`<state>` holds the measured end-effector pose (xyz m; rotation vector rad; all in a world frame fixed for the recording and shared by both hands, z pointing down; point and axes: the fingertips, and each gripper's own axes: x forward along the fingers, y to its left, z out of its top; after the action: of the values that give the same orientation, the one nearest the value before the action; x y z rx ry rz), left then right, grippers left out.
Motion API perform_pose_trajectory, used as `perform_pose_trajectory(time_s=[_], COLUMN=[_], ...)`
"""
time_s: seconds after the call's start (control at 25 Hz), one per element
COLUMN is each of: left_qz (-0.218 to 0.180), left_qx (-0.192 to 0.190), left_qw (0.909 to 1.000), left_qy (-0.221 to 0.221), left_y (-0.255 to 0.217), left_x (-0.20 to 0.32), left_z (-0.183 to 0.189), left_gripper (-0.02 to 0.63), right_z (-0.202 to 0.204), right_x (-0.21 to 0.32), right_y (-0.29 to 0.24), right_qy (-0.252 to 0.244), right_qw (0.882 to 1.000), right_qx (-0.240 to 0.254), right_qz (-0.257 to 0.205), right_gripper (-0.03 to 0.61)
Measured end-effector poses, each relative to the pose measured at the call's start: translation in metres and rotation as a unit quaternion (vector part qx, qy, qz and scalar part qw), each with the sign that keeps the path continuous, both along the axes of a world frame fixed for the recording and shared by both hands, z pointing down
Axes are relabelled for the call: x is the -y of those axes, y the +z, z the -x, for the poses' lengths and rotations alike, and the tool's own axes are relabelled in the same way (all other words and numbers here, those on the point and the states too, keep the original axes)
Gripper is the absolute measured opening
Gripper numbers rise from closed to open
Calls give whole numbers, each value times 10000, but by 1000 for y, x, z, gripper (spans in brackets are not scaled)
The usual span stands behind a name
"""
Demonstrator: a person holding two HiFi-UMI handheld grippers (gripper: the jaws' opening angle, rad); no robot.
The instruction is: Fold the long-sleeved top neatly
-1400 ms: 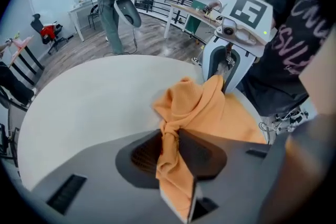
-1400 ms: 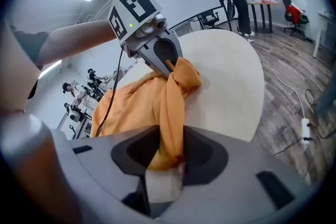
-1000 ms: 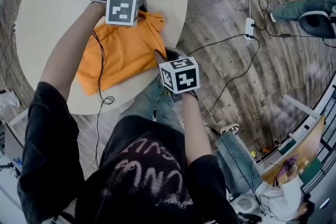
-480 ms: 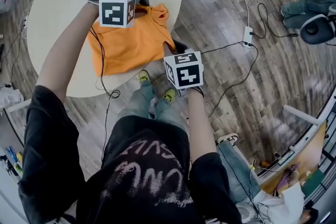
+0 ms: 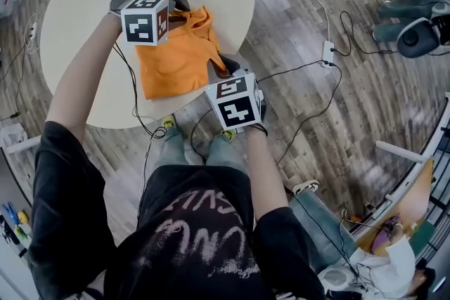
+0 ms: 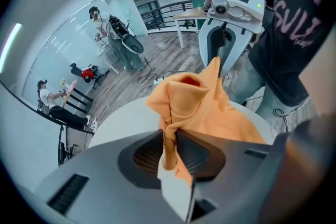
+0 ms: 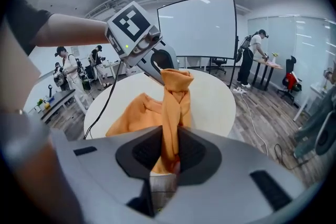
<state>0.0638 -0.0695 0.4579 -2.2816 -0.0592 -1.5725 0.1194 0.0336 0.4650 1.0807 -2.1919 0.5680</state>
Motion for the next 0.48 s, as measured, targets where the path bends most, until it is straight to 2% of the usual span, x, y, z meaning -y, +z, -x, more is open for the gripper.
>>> perform_pose_trajectory(time_s=[0.48], left_qz=[-261], left_qx=[-445], left_qw=[9954], left_qy=[802], left_y=[14], left_x=[-21], left_z=[94], left_gripper=[94], right_z=[113], right_x=[-33], right_y=[8], right_qy=[259], right_qw=[9967], right_qx=[-763], right_qz=[11], right_gripper=[69])
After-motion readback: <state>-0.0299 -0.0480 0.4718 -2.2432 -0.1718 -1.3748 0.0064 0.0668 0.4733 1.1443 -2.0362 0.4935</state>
